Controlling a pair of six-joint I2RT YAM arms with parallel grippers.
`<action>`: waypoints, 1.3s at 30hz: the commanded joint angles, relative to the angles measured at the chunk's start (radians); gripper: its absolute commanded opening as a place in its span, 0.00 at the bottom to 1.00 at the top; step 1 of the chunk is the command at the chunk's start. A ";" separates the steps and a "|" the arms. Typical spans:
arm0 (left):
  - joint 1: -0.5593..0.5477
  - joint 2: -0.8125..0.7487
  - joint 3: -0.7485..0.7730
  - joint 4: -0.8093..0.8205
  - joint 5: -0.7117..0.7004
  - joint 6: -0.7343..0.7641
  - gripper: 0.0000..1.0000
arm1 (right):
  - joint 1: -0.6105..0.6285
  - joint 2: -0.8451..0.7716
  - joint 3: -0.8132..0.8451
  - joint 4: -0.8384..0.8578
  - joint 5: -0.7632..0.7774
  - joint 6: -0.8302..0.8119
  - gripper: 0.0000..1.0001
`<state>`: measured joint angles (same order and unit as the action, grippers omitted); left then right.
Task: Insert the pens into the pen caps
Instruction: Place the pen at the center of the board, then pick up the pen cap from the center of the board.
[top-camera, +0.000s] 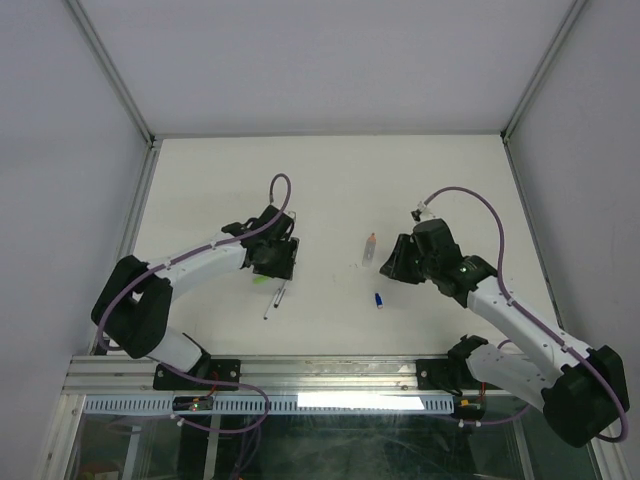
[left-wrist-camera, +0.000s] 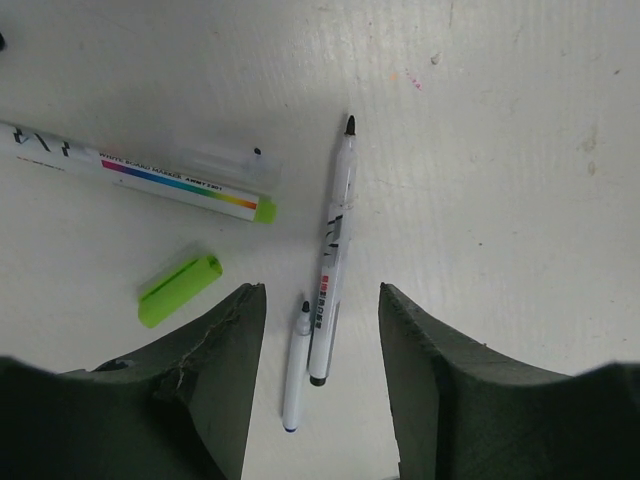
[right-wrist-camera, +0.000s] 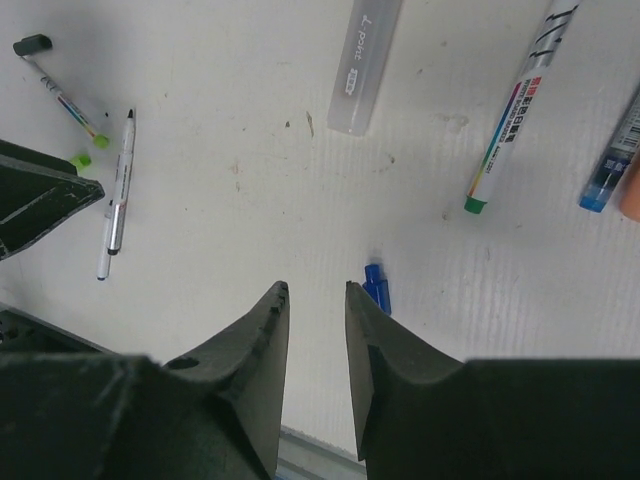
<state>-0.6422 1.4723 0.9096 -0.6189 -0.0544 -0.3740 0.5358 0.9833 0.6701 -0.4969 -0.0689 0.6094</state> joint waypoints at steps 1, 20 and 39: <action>-0.024 0.056 0.071 0.006 -0.034 0.024 0.49 | 0.009 -0.047 -0.020 0.021 0.007 0.007 0.30; 0.186 0.109 0.268 -0.020 -0.222 0.009 0.61 | 0.009 -0.046 -0.062 0.039 -0.010 -0.011 0.30; 0.318 0.270 0.276 -0.004 -0.172 0.070 0.76 | 0.010 -0.034 -0.083 0.073 -0.037 -0.019 0.30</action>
<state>-0.3508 1.7473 1.1530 -0.6502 -0.2272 -0.3267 0.5404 0.9512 0.5835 -0.4782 -0.0856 0.6006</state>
